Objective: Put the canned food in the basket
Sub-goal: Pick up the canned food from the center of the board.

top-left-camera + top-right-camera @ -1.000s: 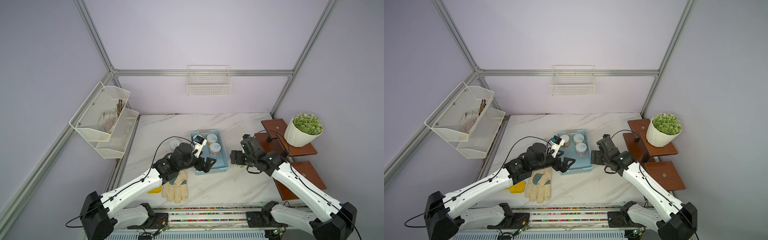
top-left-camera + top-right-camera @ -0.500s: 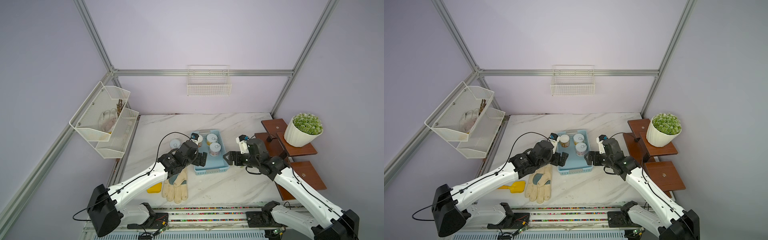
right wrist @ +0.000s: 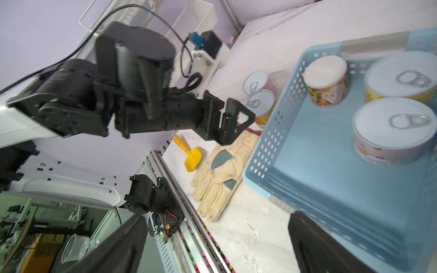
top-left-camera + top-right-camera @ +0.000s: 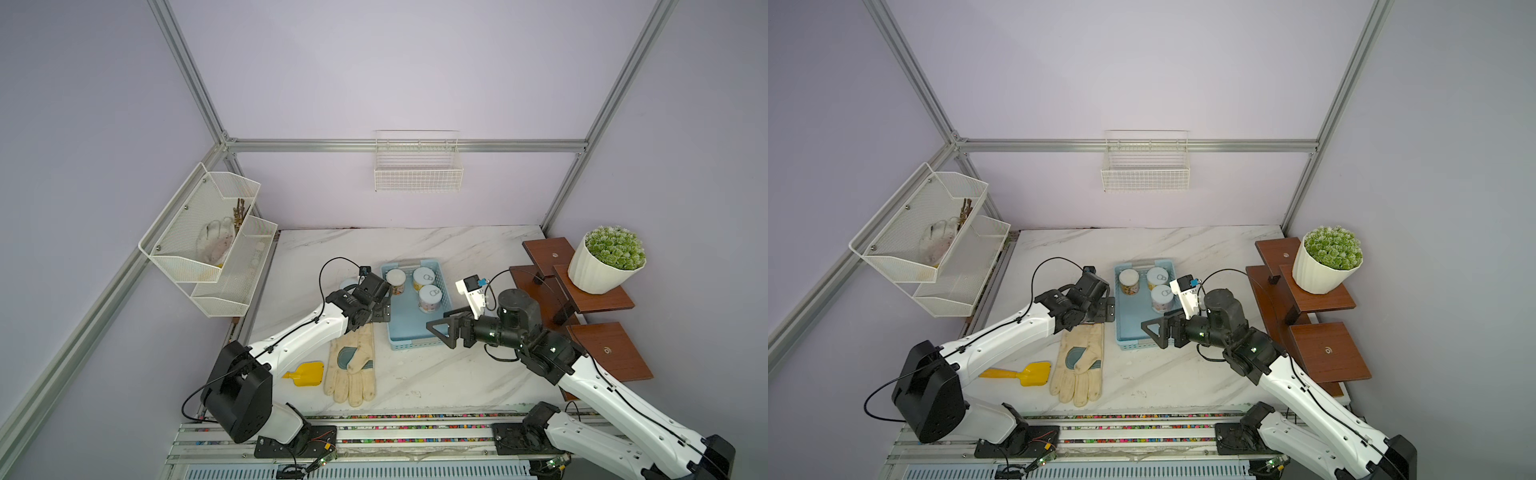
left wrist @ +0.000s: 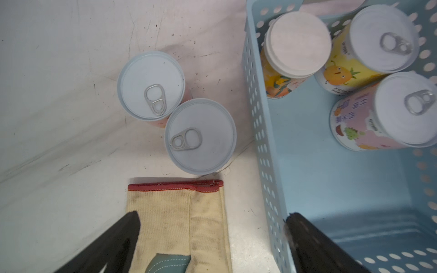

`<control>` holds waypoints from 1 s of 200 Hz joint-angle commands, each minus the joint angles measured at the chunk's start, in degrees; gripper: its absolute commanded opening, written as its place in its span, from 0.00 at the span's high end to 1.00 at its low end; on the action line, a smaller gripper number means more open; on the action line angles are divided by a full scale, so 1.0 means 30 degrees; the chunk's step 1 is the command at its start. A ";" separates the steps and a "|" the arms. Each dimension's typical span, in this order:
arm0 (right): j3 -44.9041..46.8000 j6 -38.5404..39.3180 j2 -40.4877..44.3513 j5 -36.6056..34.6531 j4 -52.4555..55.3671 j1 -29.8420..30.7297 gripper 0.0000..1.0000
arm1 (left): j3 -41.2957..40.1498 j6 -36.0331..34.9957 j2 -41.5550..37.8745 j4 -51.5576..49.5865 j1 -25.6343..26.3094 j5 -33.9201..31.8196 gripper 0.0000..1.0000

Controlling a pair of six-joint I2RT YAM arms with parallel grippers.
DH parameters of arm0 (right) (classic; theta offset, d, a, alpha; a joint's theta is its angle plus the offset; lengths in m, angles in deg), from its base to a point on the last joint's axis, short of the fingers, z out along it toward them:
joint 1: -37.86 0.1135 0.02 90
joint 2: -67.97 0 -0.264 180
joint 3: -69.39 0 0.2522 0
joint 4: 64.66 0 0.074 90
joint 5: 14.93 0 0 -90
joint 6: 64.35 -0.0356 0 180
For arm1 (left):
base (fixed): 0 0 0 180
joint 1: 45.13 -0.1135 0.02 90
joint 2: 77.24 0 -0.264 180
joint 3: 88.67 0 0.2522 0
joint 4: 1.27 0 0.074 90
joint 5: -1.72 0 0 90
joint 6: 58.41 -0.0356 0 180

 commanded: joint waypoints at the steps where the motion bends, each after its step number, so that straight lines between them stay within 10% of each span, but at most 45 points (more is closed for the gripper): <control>1: -0.0273 0.0070 0.0500 -0.0637 -0.1149 0.0806 0.01 | 0.1119 0.0587 0.0547 -0.0507 -0.0529 0.0221 0.00; 71: 0.0688 -0.0888 0.0936 -0.4214 -0.2456 0.0949 0.01 | 0.2886 -0.0034 0.3013 -0.1207 -0.2016 0.2082 0.00; 200: 0.0870 -0.0943 0.0312 -0.3356 -0.2610 0.0923 0.01 | 0.4609 -0.0359 0.6143 -0.1007 -0.3132 0.3078 0.00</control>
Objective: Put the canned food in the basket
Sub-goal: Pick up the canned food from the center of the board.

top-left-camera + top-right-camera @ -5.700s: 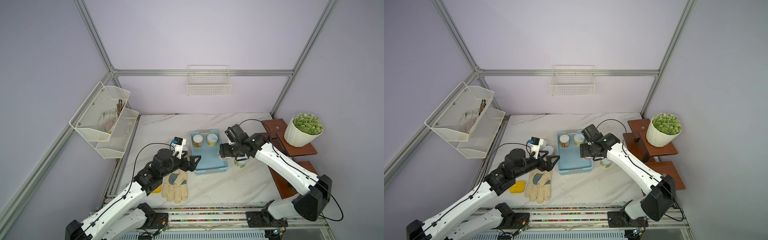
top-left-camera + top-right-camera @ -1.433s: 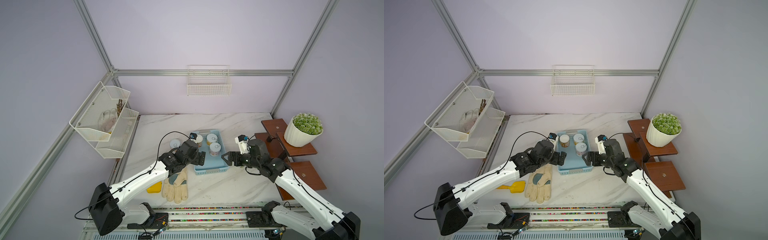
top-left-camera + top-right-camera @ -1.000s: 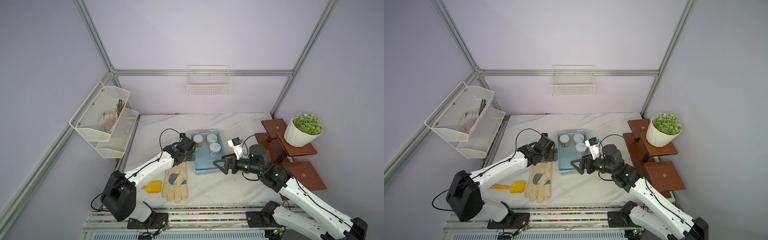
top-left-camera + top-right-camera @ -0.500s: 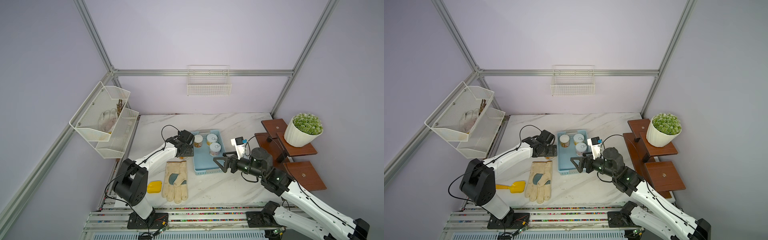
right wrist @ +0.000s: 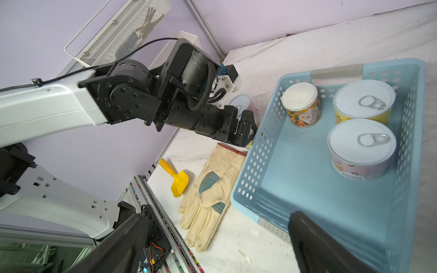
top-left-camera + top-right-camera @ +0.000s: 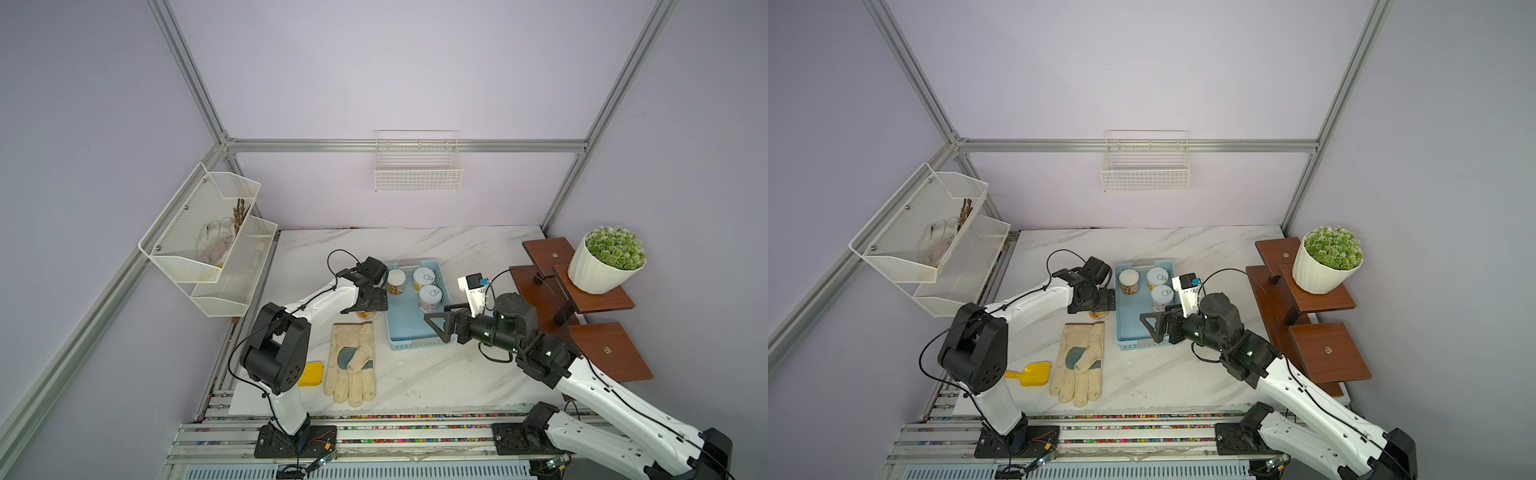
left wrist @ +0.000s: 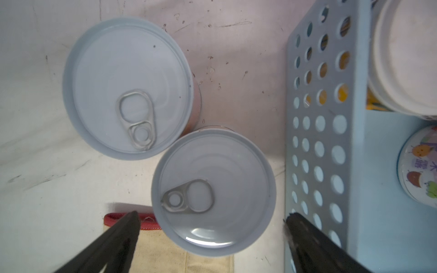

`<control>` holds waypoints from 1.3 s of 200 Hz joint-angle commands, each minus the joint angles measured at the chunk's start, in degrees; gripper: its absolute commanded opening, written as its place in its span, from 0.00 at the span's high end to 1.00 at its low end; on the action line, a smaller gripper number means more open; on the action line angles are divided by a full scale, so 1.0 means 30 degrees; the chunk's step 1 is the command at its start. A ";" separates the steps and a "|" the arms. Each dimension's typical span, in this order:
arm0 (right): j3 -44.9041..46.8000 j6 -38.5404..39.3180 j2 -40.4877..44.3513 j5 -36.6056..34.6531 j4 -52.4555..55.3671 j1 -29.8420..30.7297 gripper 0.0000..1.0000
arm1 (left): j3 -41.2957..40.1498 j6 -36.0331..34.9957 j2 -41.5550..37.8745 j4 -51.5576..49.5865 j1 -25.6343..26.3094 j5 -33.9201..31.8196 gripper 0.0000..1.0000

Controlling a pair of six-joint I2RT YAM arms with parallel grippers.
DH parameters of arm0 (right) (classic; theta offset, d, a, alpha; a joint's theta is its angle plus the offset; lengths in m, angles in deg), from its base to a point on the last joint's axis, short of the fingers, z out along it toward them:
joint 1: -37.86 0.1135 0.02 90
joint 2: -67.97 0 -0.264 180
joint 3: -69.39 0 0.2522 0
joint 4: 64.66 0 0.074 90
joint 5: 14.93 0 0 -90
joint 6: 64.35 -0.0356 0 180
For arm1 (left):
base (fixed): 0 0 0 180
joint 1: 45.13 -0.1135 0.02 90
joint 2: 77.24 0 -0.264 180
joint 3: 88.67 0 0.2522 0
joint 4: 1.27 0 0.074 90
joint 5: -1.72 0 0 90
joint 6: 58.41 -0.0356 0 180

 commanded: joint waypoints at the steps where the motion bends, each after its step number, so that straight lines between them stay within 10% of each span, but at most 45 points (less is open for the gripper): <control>1: 0.0246 -0.0139 0.0394 0.0297 -0.0782 0.0072 0.01 | 0.0888 -0.0469 0.0505 0.0088 -0.0276 0.0259 0.00; 260: 0.0517 0.0210 0.0936 0.0639 -0.0532 0.0080 0.01 | 0.1092 -0.0971 0.1021 -0.0419 -0.0573 0.0583 0.27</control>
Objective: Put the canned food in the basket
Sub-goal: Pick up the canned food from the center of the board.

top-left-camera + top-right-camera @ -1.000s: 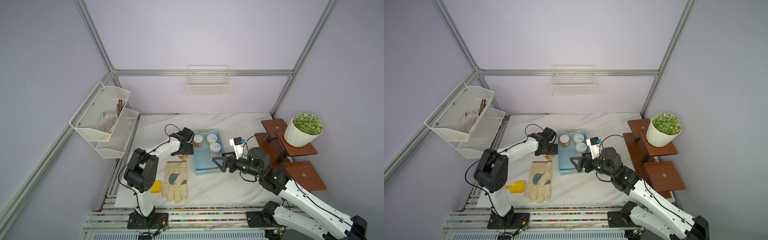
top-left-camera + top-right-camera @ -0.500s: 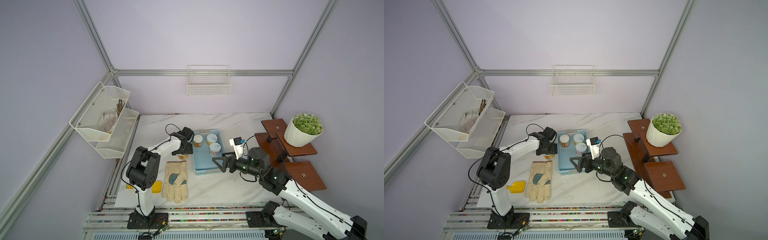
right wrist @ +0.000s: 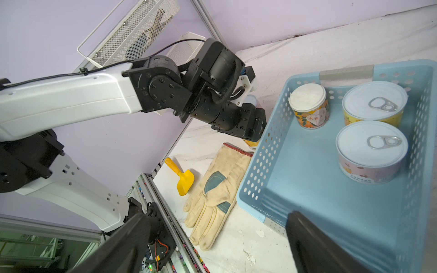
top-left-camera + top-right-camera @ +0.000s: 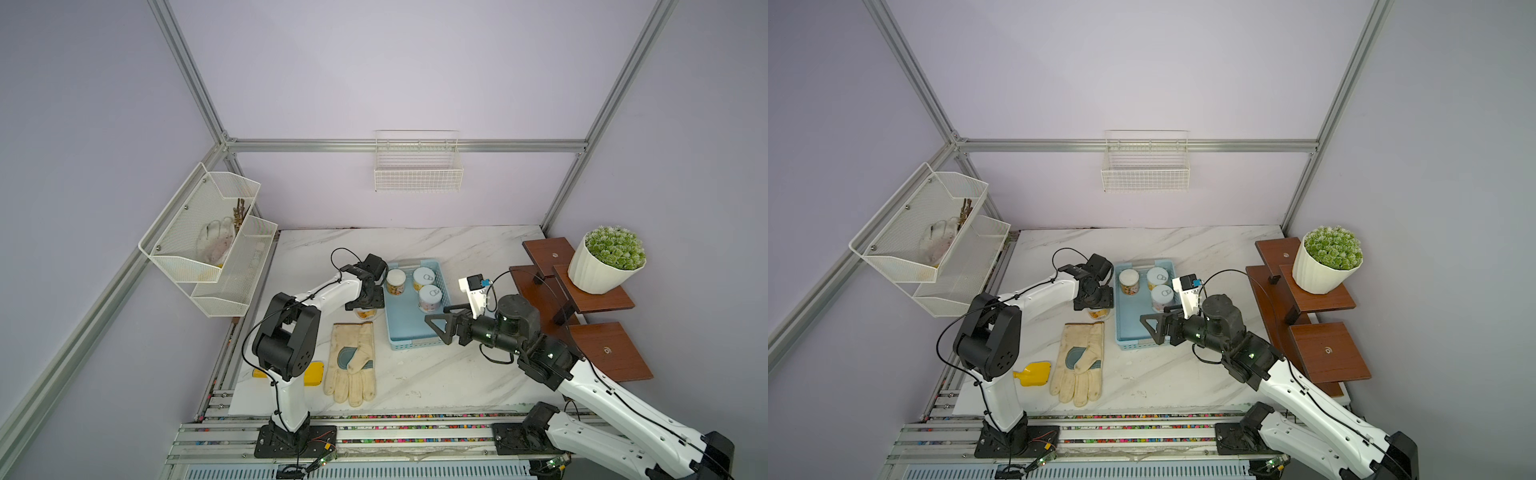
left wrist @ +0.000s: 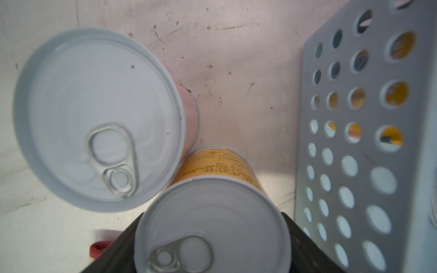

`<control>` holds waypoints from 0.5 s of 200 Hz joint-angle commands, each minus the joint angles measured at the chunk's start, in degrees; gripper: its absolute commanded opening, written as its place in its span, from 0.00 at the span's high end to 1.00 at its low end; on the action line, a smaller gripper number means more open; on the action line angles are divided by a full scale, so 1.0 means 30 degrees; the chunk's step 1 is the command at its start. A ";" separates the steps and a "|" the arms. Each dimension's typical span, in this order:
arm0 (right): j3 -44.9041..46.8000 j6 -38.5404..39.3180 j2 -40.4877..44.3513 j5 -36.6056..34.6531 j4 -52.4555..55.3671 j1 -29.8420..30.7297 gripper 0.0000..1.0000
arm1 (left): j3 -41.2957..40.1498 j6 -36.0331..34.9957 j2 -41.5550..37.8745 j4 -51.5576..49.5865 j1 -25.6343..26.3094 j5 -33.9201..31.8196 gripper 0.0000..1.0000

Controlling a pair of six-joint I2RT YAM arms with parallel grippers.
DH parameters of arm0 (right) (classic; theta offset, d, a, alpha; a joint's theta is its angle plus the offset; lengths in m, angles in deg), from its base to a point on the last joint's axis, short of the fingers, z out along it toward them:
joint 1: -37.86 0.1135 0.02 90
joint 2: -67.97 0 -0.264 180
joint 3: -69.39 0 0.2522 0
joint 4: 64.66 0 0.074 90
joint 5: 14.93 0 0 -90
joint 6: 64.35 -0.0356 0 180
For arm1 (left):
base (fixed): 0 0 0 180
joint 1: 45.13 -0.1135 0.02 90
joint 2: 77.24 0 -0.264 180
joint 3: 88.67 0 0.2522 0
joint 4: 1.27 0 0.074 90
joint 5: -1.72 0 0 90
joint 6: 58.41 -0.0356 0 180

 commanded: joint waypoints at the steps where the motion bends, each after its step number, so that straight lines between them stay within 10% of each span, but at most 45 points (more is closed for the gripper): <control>1: 0.0263 0.0245 0.0544 0.0128 -0.0227 0.0066 0.01 | -0.0167 -0.0536 -0.0936 -0.0377 -0.0105 0.0145 0.27; 100: -0.0437 0.2011 0.0114 -0.2175 0.0531 0.0078 0.01 | -0.1277 -0.1311 -0.6899 -0.3278 0.0285 0.0737 0.59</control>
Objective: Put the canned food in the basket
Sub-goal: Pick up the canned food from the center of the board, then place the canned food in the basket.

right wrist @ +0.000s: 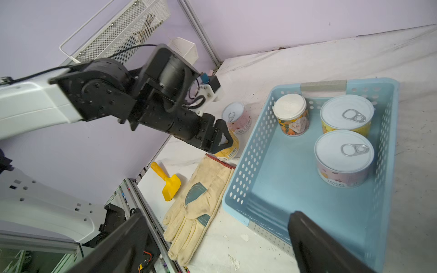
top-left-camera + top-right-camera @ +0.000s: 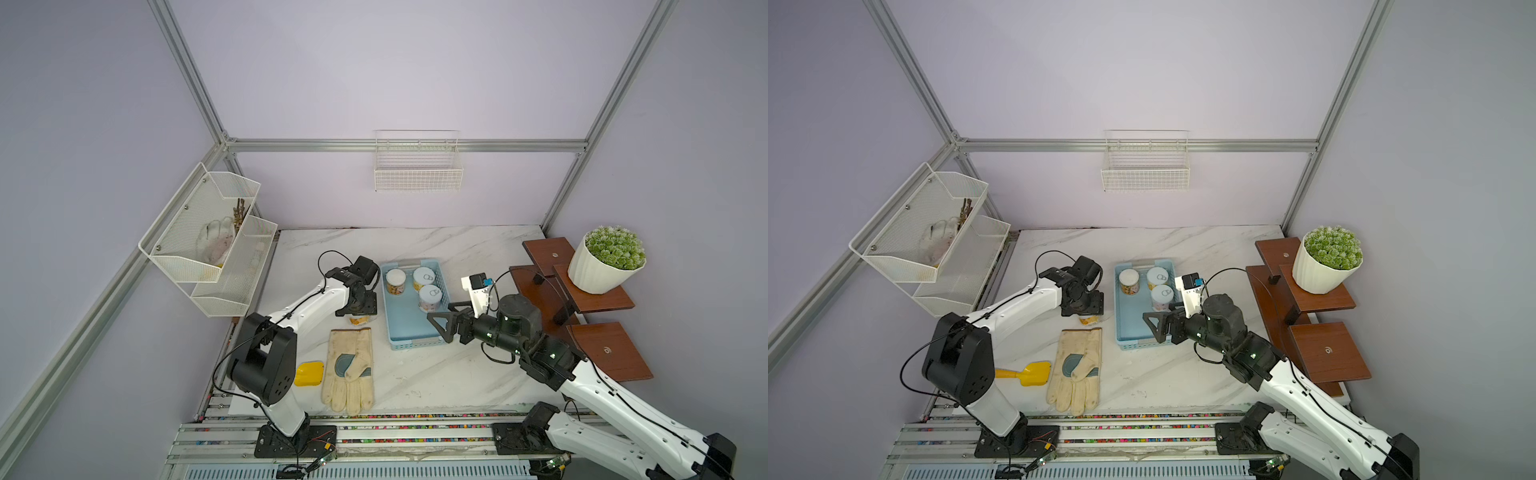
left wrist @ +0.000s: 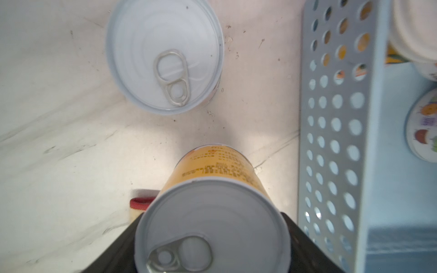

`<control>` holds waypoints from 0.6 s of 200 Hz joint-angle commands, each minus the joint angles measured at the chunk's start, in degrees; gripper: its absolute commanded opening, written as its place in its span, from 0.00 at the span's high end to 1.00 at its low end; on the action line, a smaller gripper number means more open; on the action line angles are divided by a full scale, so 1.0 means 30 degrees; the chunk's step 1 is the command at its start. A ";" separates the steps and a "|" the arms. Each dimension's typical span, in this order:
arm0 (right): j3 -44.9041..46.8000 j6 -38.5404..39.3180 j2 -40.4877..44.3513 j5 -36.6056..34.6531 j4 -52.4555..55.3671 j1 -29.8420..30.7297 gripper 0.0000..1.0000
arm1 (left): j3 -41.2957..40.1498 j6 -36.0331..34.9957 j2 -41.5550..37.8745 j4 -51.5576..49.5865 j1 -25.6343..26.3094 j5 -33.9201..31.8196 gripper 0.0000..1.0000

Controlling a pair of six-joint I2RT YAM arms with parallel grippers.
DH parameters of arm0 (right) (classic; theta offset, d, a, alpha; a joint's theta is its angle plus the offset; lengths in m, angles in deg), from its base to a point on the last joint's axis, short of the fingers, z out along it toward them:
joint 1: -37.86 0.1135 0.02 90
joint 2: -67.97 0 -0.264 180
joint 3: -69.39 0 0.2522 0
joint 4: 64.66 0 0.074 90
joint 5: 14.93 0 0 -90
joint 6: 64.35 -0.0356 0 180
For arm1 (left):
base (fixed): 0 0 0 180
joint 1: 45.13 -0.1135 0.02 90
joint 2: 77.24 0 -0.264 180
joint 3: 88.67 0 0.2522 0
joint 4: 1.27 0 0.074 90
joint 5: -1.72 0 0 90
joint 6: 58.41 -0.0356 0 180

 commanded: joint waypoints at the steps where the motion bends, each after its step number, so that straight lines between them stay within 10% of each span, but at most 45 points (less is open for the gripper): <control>1: -0.0220 0.0834 -0.0021 -0.0669 0.0023 0.0079 0.01 | 0.0522 -0.0701 -0.2326 -0.0780 0.0223 0.0329 0.59; 58: -0.0617 0.2534 -0.0992 -0.1598 0.0798 0.0049 0.00 | 0.2579 -0.2109 -0.3193 -0.0901 0.1505 0.1809 0.95; 120: -0.0725 0.2149 -0.1163 0.0789 0.0845 -0.1654 0.00 | 0.6049 -0.3066 -0.0062 -0.0846 0.2778 0.2013 1.00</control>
